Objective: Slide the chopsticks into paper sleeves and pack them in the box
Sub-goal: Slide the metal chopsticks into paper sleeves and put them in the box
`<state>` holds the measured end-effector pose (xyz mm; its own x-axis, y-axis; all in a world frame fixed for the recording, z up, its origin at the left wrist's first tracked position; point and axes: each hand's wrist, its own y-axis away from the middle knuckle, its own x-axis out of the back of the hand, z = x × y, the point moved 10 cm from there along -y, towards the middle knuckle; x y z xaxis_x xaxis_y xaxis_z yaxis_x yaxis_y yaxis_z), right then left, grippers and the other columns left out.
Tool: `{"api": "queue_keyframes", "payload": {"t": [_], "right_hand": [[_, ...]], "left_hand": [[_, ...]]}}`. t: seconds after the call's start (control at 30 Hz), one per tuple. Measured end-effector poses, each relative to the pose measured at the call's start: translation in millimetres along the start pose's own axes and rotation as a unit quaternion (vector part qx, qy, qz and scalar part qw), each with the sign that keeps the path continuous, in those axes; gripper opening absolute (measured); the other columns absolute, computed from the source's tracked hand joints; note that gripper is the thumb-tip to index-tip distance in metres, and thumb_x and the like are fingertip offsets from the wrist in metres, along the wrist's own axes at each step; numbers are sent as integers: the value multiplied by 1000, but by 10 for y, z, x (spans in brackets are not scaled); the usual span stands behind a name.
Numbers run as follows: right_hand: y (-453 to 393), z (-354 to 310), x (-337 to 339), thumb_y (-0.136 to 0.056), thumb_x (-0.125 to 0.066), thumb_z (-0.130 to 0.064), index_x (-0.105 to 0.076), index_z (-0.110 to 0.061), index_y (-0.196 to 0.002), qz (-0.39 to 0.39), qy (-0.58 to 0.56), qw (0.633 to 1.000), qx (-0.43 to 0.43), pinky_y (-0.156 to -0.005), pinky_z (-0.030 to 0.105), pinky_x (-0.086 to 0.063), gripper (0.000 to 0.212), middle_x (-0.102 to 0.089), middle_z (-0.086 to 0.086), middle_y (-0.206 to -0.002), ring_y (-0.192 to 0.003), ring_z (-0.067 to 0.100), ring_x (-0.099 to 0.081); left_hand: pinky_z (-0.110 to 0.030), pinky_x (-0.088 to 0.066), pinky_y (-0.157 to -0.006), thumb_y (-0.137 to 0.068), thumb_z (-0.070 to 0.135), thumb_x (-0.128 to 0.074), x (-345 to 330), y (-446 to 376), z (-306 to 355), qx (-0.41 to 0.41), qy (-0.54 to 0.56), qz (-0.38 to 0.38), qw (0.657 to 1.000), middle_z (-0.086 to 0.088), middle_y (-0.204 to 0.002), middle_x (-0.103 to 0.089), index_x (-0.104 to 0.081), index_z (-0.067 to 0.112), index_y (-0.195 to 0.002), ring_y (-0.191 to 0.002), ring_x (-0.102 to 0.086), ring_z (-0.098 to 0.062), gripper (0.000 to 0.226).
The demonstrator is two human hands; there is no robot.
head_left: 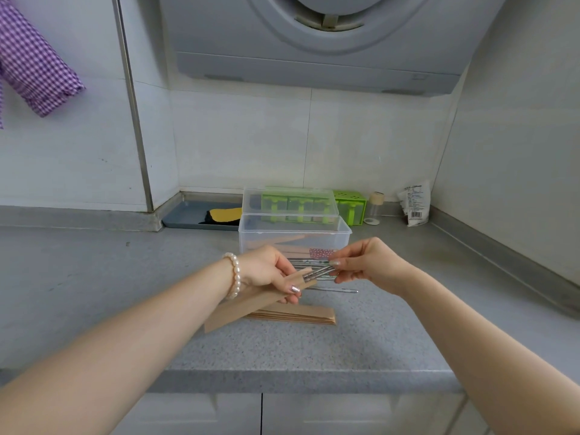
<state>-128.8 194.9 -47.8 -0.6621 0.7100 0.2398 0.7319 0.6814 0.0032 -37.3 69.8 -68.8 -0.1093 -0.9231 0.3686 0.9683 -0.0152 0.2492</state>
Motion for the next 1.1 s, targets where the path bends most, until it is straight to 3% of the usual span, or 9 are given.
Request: {"api": "queue_keyframes", "payload": {"t": [0.1, 0.23, 0.4, 0.6, 0.73, 0.8, 0.9, 1.03, 1.1], "right_hand": [[-54, 16, 99, -76, -65, 6, -69, 4, -79, 30, -21, 999, -3, -63, 27, -59, 6, -71, 16, -73, -59, 20, -68], [-153, 16, 653, -80, -61, 7, -65, 4, -78, 121, -81, 989, -11, -57, 24, -57, 6, -71, 12, -65, -56, 18, -68], [-254, 73, 1375, -84, -59, 5, -61, 0, -80, 265, -134, 955, -4, -47, 18, -53, 6, -67, 4, -51, -44, 11, -64], [-725, 16, 1397, -82, -67, -3, -62, -6, -73, 336, -63, 940, -6, -52, 17, -55, 10, -64, 4, -52, -40, 9, -62], [-1153, 27, 1147, -83, -67, -11, -59, -14, -64, 327, 43, 944, -21, -81, 32, -55, 21, -63, 0, -51, -56, 11, -63], [-1277, 54, 1035, -86, -64, -13, -62, -12, -67, 315, 85, 945, -38, -70, 26, -53, 19, -62, -7, -44, -59, 9, -59], [-1381, 129, 879, -91, -57, -20, -68, -2, -89, 284, 152, 944, -68, -59, 17, -40, 21, -66, 1, -67, -56, 9, -50], [-1419, 172, 684, -93, -43, -48, -70, -14, -103, 240, 379, 889, -96, -92, 38, -33, 44, -61, 10, -99, -115, 32, -44], [-1400, 101, 578, -93, -43, -48, -72, -20, -102, 231, 418, 877, -51, -97, 41, -30, 40, -59, 8, -115, -123, 33, -36]], "left_hand": [[-26, -57, -75, -81, 2, -66, 28, -49, 104, -8, -43, 14, 999, -8, -84, -72, -68, 4, -95, -79, -70, -16, 15], [-21, -38, -90, -81, 40, -64, 571, -25, 321, -34, -233, 170, 957, 6, -113, -59, -59, 13, -120, -107, -53, -11, 48], [-28, -39, -96, -77, 38, -70, 1187, 11, 92, -27, -158, 294, 942, -6, -127, -56, -52, 7, -126, -115, -53, -19, 61], [-24, -48, -87, -76, 17, -74, 900, -247, -171, -21, -179, 205, 962, 6, -88, -64, -69, 10, -94, -84, -58, -7, 20], [-11, -43, -69, -78, 15, -72, 710, -440, -287, -18, -218, 146, 965, 10, -81, -63, -72, 13, -93, -78, -57, -2, 15], [-13, -43, -71, -79, 14, -71, 699, -510, -326, -16, -222, 139, 965, 10, -81, -63, -72, 12, -93, -79, -57, -2, 15], [-14, -45, -73, -78, 14, -72, 709, -587, -385, -14, -219, 135, 966, 9, -81, -64, -72, 11, -94, -79, -58, -4, 16], [-9, -44, -68, -79, 13, -70, 694, -613, -444, -18, -215, 131, 968, 9, -81, -64, -72, 11, -95, -76, -57, 0, 16], [-10, -44, -68, -79, 12, -71, 682, -613, -452, -21, -213, 130, 968, 10, -80, -64, -72, 12, -94, -76, -58, 0, 15]]}}
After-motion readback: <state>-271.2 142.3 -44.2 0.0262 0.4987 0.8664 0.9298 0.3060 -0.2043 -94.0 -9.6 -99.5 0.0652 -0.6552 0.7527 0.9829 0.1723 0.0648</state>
